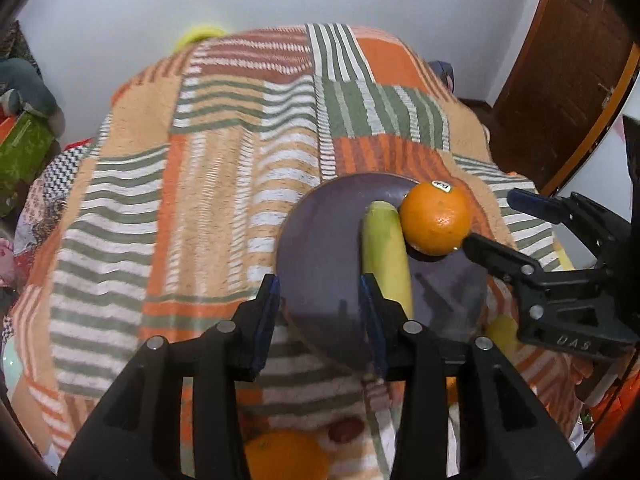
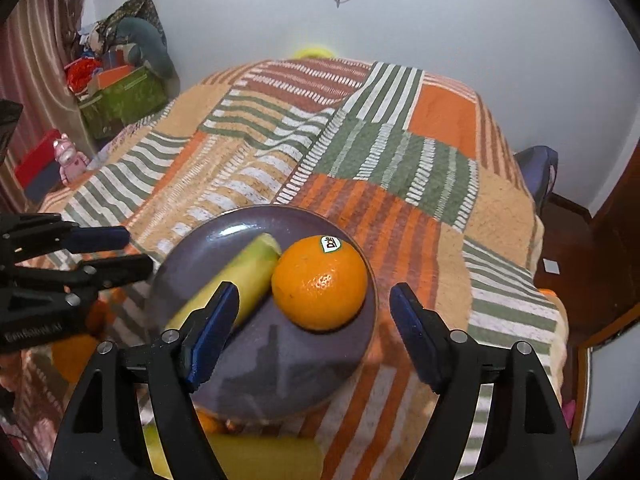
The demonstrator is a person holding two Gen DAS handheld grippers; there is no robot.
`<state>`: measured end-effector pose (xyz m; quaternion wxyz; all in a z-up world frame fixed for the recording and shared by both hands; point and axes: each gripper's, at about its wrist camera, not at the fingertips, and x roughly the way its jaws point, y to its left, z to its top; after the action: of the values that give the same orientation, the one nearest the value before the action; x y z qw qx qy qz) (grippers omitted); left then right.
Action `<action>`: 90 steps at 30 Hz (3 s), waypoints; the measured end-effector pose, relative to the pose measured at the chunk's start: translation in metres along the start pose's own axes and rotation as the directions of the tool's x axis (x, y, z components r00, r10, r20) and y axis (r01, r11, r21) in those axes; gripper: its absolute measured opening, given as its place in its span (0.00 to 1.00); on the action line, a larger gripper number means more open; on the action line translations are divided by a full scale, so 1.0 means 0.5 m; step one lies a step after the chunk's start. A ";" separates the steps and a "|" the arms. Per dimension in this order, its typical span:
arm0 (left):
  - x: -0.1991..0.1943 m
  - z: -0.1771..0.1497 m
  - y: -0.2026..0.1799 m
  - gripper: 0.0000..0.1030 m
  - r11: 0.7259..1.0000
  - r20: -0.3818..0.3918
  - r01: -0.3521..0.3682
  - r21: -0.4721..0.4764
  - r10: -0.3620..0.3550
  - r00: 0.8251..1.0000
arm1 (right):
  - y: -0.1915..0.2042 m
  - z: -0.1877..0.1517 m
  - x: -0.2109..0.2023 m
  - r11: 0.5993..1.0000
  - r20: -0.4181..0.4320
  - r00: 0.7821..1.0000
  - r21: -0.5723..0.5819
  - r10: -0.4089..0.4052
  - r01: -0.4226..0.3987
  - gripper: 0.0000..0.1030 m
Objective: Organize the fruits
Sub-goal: 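Open both tools to release the cylinder and orange on the plate, then lower the right tool onto the long yellow cylinder and grasp it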
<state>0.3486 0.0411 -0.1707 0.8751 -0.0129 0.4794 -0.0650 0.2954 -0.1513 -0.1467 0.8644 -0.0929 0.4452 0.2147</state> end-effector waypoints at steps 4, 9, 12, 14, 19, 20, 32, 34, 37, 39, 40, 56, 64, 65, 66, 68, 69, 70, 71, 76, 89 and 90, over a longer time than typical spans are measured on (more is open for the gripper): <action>-0.065 -0.033 0.014 0.52 1.000 0.047 -0.014 -0.001 0.014 0.999 | 0.011 -0.018 -0.052 1.000 0.038 0.999 0.018 0.003 -0.004 0.77; -0.113 -0.082 0.027 0.55 0.999 0.054 -0.033 0.000 0.033 0.998 | 0.034 -0.050 -0.100 0.999 0.065 0.998 0.032 0.011 -0.013 0.81; -0.130 -0.114 0.038 0.59 0.999 0.051 -0.042 -0.013 0.042 0.998 | 0.052 -0.070 -0.121 0.999 0.080 0.996 0.036 0.030 -0.033 0.81; -0.136 -0.138 0.045 0.60 0.998 0.045 -0.051 -0.021 0.052 0.998 | 0.068 -0.084 -0.126 0.999 0.084 0.996 0.026 0.027 -0.029 0.82; -0.130 -0.194 0.059 0.60 0.998 -0.003 -0.048 -0.034 0.048 0.999 | 0.096 -0.115 -0.113 1.000 0.056 0.998 -0.004 0.025 -0.025 0.83; -0.126 -0.205 0.060 0.60 0.998 -0.014 -0.046 -0.037 0.046 0.999 | 0.101 -0.122 -0.112 1.000 0.051 0.998 -0.005 0.022 -0.021 0.83; -0.064 -0.257 0.043 0.60 0.999 -0.091 -0.022 -0.050 0.017 0.996 | 0.102 -0.149 -0.039 0.999 -0.039 0.999 0.027 0.024 -0.022 0.83; -0.055 -0.252 0.038 0.65 0.998 -0.093 -0.028 -0.052 0.023 0.995 | 0.111 -0.153 -0.033 1.000 -0.047 0.999 0.018 0.025 -0.024 0.83; -0.047 -0.244 0.031 0.67 0.998 -0.084 -0.045 -0.051 0.041 0.996 | 0.117 -0.158 -0.022 1.000 -0.051 0.999 0.005 0.007 -0.006 0.82; -0.042 -0.241 0.028 0.67 0.997 -0.072 -0.065 -0.047 0.061 0.996 | 0.112 -0.160 -0.018 1.000 -0.048 0.999 0.017 0.003 -0.002 0.81; -0.040 -0.241 0.028 0.67 0.996 -0.069 -0.073 -0.045 0.070 0.995 | 0.109 -0.159 -0.019 1.000 -0.046 0.999 0.023 0.007 -0.006 0.80; -0.073 -0.266 0.032 0.61 0.998 -0.066 -0.037 -0.054 0.034 0.997 | 0.042 -0.202 -0.110 0.995 -0.013 0.997 0.073 0.075 -0.074 0.45; -0.111 -0.298 0.004 0.61 1.000 -0.062 0.003 -0.029 -0.005 0.998 | -0.009 -0.272 -0.120 0.991 -0.081 0.996 0.129 0.044 -0.033 0.45; -0.115 -0.302 0.002 0.61 1.000 -0.062 0.006 -0.028 -0.008 0.998 | -0.011 -0.279 -0.117 0.991 -0.094 0.995 0.130 0.036 -0.024 0.44; -0.118 -0.305 -0.001 0.61 1.000 -0.061 0.008 -0.026 -0.009 0.998 | -0.014 -0.286 -0.115 0.991 -0.104 0.994 0.132 0.033 -0.019 0.43; -0.122 -0.311 -0.007 0.61 1.000 -0.060 0.006 -0.016 -0.007 0.998 | -0.018 -0.295 -0.116 0.989 -0.113 0.993 0.147 0.039 -0.023 0.43; -0.123 -0.313 -0.010 0.61 1.000 -0.060 0.005 -0.011 -0.005 0.998 | -0.020 -0.297 -0.120 0.988 -0.112 0.993 0.150 0.041 -0.024 0.43; -0.124 -0.316 -0.012 0.61 1.000 -0.060 0.004 -0.008 -0.004 0.998 | -0.021 -0.296 -0.125 0.988 -0.109 0.993 0.153 0.048 -0.031 0.43; -0.124 -0.317 -0.014 0.61 1.000 -0.059 0.003 -0.005 -0.004 0.998 | -0.022 -0.295 -0.133 0.987 -0.100 0.994 0.158 0.053 -0.037 0.43; -0.121 -0.318 -0.017 0.61 1.000 -0.056 0.006 -0.011 -0.007 0.998 | -0.036 -0.278 -0.157 0.981 -0.054 0.998 0.191 0.025 -0.014 0.46; -0.117 -0.320 -0.015 0.61 1.000 -0.043 0.009 -0.013 -0.010 0.999 | -0.045 -0.248 -0.045 0.954 -0.126 0.992 0.300 0.014 0.024 0.67; -0.116 -0.320 -0.015 0.61 1.000 -0.042 0.008 -0.013 -0.009 0.999 | -0.044 -0.249 -0.036 0.953 -0.130 0.991 0.304 0.020 0.021 0.68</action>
<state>0.1823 0.0472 -0.2078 0.8643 -0.0192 0.4983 -0.0660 0.2054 -0.2196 -0.2059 0.8372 0.0272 0.5288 0.1367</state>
